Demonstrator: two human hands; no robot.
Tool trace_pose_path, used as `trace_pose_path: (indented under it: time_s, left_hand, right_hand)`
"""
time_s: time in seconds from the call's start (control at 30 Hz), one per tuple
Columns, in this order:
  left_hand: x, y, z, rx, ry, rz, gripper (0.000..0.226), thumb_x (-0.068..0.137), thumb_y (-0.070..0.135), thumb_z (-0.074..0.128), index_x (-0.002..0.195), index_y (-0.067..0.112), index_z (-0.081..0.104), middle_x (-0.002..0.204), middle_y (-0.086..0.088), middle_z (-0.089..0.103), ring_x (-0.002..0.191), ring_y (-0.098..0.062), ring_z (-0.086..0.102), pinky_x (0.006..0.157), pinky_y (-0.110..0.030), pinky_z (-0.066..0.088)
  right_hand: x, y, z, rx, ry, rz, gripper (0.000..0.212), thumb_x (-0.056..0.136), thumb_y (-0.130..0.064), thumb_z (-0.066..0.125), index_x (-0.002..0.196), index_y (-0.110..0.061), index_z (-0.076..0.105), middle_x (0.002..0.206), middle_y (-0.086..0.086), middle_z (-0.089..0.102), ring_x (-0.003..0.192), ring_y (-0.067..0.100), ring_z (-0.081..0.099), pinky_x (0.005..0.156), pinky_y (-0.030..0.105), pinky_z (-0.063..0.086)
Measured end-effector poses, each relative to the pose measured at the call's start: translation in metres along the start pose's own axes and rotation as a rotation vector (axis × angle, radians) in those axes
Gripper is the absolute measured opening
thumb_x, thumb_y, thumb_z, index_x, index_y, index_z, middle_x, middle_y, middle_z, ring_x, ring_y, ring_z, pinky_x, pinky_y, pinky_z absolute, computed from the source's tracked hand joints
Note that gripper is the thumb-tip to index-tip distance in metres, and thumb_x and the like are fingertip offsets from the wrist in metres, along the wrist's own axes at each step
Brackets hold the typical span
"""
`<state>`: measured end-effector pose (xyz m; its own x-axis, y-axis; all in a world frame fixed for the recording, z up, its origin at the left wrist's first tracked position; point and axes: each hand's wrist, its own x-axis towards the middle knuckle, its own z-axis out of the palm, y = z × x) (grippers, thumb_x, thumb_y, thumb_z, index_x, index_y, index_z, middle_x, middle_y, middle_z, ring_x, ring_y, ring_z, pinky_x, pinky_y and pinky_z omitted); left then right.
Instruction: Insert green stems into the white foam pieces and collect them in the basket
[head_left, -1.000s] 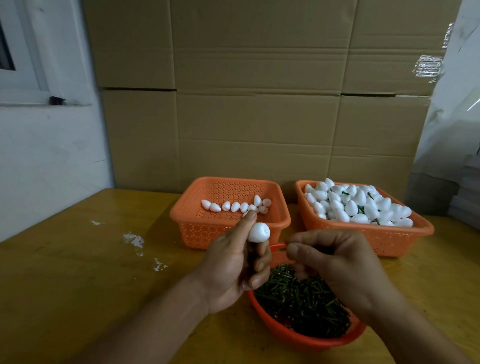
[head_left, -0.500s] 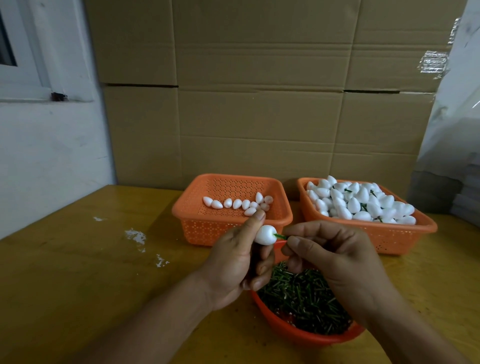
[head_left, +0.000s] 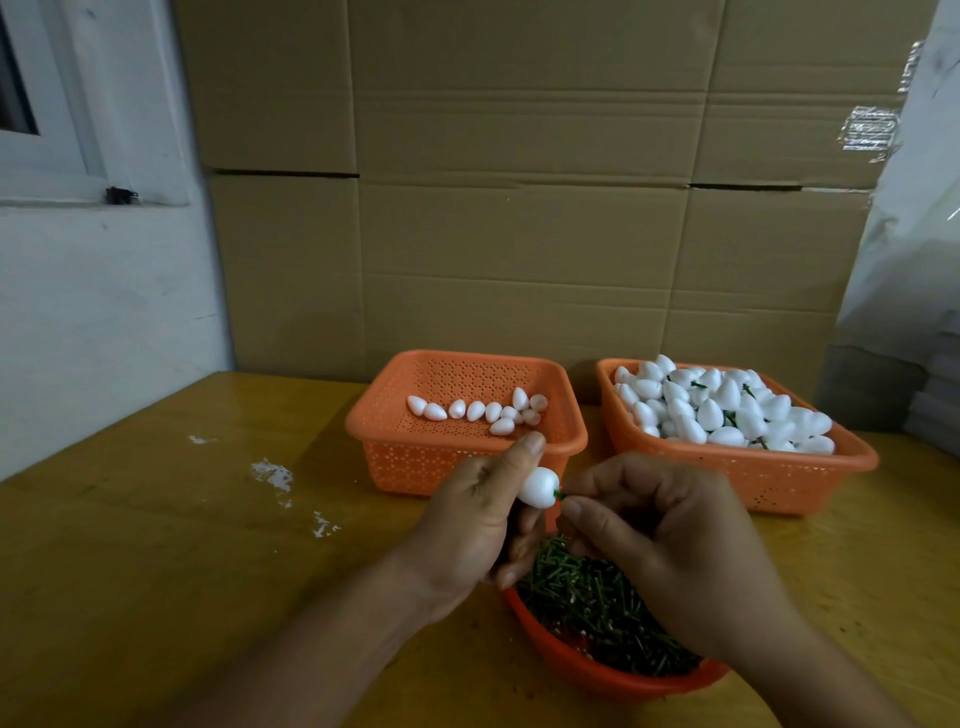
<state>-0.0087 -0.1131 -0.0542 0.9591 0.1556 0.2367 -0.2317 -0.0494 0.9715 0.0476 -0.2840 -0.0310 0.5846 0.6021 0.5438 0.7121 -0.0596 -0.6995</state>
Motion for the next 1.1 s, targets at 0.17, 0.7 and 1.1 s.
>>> trace_pose_path:
  time_s: [0.17,0.7,1.1]
  left_hand:
    - [0.000,0.001,0.000,0.045,0.004,0.006,0.060,0.091,0.059,0.049,0.051,0.014,0.045,0.042,-0.002,0.039,0.032,-0.015,0.035,0.038,-0.020,0.031]
    - [-0.002,0.005,0.006,0.167,0.091,0.079,0.057,0.099,0.056,0.035,0.064,0.014,0.051,0.047,0.001,0.044,0.039,-0.008,0.039,0.042,-0.022,0.031]
    - [0.002,-0.001,0.001,-0.032,0.028,0.114,0.035,0.090,0.036,0.063,0.097,0.003,0.069,0.066,-0.002,0.057,0.055,-0.014,0.055,0.047,-0.021,0.040]
  right_hand:
    - [-0.004,-0.001,0.005,-0.246,0.056,-0.153,0.004,0.084,-0.027,0.072,0.086,-0.031,0.071,0.068,-0.015,0.070,0.055,0.009,0.066,0.051,0.033,0.052]
    - [-0.001,0.009,0.014,-0.052,0.112,0.046,0.009,0.088,-0.022,0.073,0.082,-0.030,0.073,0.067,-0.008,0.073,0.059,0.010,0.069,0.056,0.038,0.059]
    - [0.002,0.014,0.014,0.034,0.146,0.104,0.011,0.089,-0.021,0.071,0.079,-0.026,0.072,0.065,-0.007,0.073,0.054,0.008,0.068,0.051,0.024,0.056]
